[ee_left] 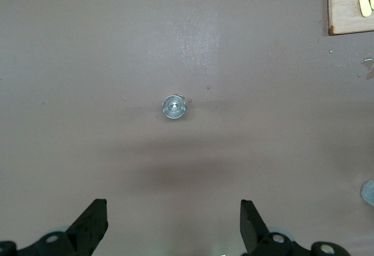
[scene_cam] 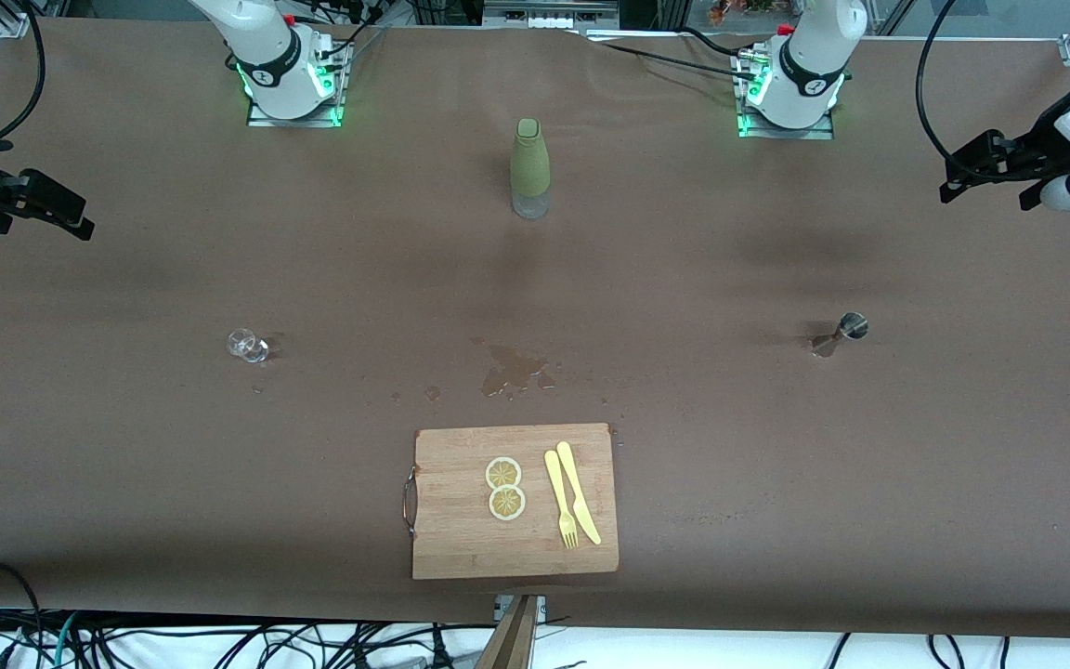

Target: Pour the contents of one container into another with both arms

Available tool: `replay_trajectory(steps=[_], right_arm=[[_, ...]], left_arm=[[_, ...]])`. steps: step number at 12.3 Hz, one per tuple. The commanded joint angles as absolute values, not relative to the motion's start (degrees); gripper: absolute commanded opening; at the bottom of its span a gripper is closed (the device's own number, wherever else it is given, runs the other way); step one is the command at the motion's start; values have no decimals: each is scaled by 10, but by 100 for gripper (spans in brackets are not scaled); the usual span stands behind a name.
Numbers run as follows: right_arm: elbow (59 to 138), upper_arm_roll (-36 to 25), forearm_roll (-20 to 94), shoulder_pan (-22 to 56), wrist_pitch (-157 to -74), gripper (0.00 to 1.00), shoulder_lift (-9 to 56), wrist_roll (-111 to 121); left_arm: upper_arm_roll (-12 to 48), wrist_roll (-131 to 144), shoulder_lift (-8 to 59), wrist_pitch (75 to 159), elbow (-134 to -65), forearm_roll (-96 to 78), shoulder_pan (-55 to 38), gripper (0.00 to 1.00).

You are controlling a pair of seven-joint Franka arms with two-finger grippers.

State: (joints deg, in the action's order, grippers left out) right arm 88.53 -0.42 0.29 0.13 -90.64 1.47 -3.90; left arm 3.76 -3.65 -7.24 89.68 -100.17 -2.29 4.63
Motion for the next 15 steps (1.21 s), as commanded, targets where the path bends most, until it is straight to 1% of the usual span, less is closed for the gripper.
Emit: replay_trajectory(steps=[1,4,15], right_arm=[[896,-2,11,-1,-903,100,1,-33],[895,-2,11,-1,-903,100,1,-33],[895,-2,11,-1,-902,100,1,-33]], left_arm=[[42,-48,-79,893,-1003,-11,51,100],[40,-48,-83,882,-1003,-11,54,100],[42,-47,-83,883,-1003,-13,55,100]])
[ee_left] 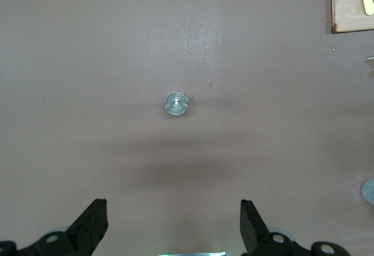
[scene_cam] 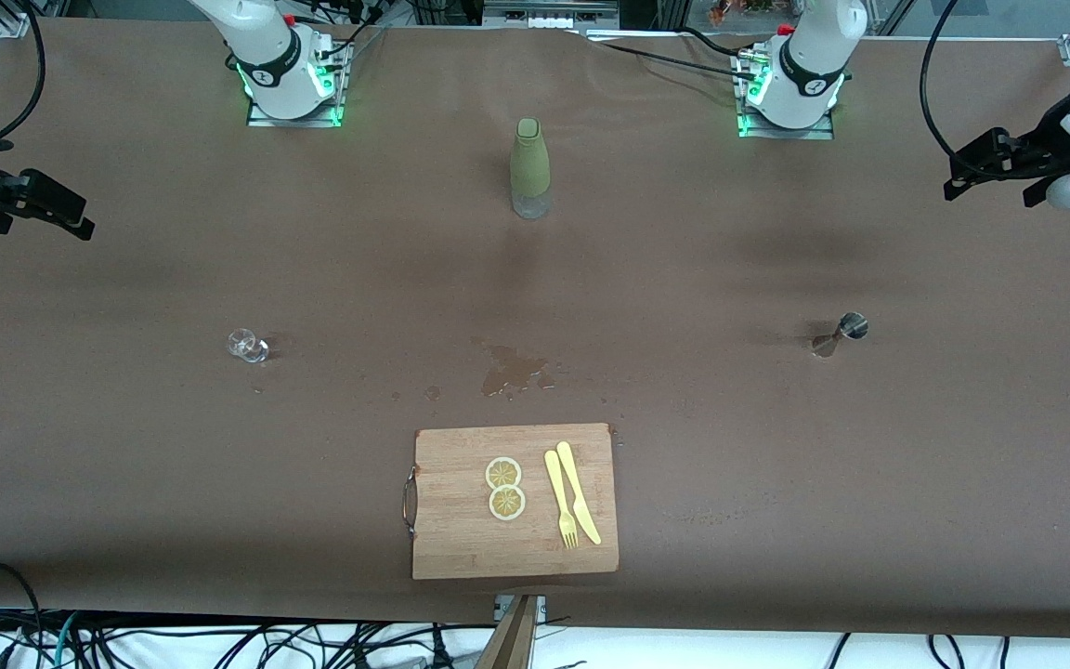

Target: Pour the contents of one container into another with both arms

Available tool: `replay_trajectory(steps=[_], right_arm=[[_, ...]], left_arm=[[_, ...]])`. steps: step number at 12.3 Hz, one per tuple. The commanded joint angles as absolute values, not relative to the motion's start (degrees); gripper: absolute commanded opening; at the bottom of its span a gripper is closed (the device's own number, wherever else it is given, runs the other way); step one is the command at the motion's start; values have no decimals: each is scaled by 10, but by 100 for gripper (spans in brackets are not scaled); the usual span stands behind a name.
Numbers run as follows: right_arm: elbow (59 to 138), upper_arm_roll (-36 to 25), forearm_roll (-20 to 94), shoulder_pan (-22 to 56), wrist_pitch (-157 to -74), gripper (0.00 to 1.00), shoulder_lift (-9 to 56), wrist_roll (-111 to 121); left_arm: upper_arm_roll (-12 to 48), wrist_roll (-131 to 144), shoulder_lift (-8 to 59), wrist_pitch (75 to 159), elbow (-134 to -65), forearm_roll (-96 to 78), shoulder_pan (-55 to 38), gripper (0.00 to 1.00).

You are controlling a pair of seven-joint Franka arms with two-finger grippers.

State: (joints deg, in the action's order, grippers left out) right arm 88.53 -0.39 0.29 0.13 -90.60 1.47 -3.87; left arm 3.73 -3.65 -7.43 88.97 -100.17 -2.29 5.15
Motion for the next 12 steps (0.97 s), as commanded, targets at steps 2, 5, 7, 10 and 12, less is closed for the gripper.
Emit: replay_trajectory(steps=[2,5,7,10,12], right_arm=[[895,-2,11,-1,-901,100,1,-32],[895,-2,11,-1,-893,100,1,-32],[895,-2,11,-1,-893,100,1,-32],[895,-2,11,-1,-893,100,2,-32],[895,-3,11,-1,-893,100,1,-32]], left_arm=[[43,-45,-83,883,-1002,-13,55,100],[44,-44,-82,886,-1004,-13,55,100],[47,-45,-80,887,-1003,-13,54,100],[47,-47,-81,886,-1004,-13,54,100],[47,-47,-82,887,-1003,-18,54,100]])
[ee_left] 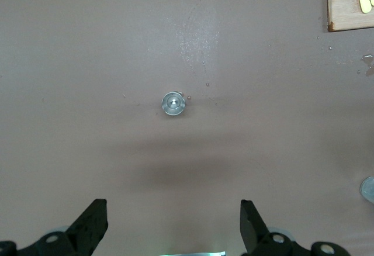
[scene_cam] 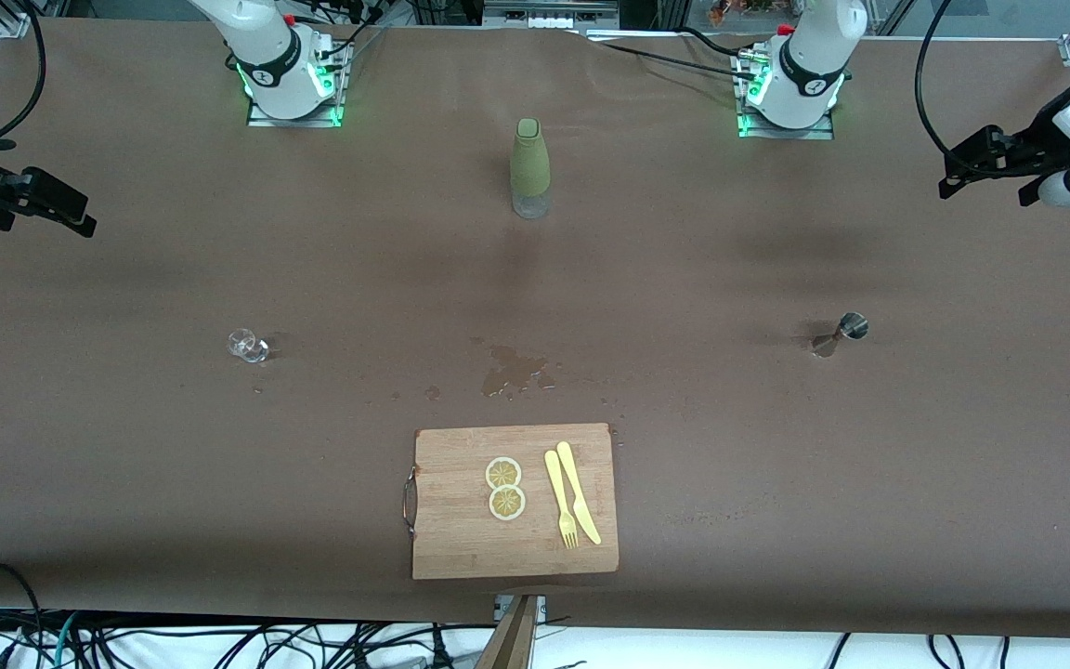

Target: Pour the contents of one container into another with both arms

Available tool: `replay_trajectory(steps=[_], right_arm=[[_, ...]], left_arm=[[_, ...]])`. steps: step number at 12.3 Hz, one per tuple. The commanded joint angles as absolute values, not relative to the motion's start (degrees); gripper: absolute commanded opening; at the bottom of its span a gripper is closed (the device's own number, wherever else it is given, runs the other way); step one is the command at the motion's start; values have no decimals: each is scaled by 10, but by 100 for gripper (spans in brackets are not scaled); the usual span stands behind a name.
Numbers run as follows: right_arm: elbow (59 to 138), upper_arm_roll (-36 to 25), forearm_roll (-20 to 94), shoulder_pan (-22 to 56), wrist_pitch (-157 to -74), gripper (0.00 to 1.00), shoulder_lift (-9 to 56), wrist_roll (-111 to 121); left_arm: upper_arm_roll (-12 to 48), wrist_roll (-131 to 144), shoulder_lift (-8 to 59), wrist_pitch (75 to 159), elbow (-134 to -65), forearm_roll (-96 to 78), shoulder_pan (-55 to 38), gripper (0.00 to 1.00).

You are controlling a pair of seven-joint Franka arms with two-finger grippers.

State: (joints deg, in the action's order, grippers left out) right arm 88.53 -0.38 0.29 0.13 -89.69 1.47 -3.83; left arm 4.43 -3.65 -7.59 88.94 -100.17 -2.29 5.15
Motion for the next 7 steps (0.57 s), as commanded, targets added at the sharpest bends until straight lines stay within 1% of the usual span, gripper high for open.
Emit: replay_trajectory(steps=[1,7], right_arm=[[895,-3,11,-1,-892,100,2,-32],[895,-3,11,-1,-892,100,2,-32]], left_arm=[[47,-47,-83,887,-1002,-20,54,100],[48,-47,-83,886,-998,-19,55,100]])
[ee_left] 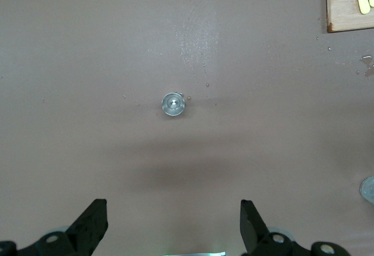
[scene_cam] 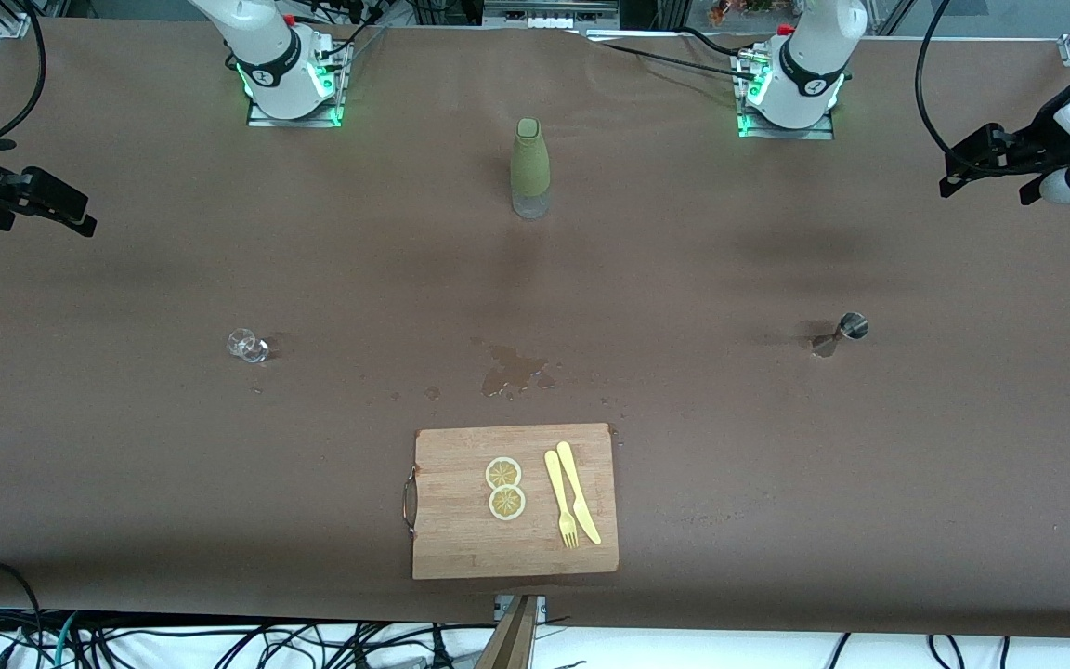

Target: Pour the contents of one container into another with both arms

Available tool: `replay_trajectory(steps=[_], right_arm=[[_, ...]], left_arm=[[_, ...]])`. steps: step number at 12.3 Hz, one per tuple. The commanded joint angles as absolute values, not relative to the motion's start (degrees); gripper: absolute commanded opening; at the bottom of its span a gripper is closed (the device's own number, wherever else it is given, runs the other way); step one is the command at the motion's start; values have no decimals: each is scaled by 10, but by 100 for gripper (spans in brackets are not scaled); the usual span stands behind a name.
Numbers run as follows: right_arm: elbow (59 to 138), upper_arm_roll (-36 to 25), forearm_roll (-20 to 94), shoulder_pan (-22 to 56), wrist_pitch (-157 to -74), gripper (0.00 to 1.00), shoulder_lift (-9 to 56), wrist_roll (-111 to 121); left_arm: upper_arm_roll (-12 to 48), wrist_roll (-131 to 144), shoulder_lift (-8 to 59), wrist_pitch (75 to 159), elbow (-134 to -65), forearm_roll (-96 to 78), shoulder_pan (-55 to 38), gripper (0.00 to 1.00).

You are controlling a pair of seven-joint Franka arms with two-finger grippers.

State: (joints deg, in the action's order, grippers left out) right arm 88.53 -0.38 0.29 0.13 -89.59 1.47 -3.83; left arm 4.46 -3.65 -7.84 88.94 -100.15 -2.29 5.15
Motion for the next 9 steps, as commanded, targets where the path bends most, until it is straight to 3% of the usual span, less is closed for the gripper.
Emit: replay_trajectory(steps=[1,9], right_arm=[[895,-3,11,-1,-892,100,2,-32],[896,-4,11,-1,-870,100,33,152]], left_arm=[[47,-47,-83,887,-998,-20,55,100],[47,-47,-91,873,-999,-16,55,100]])
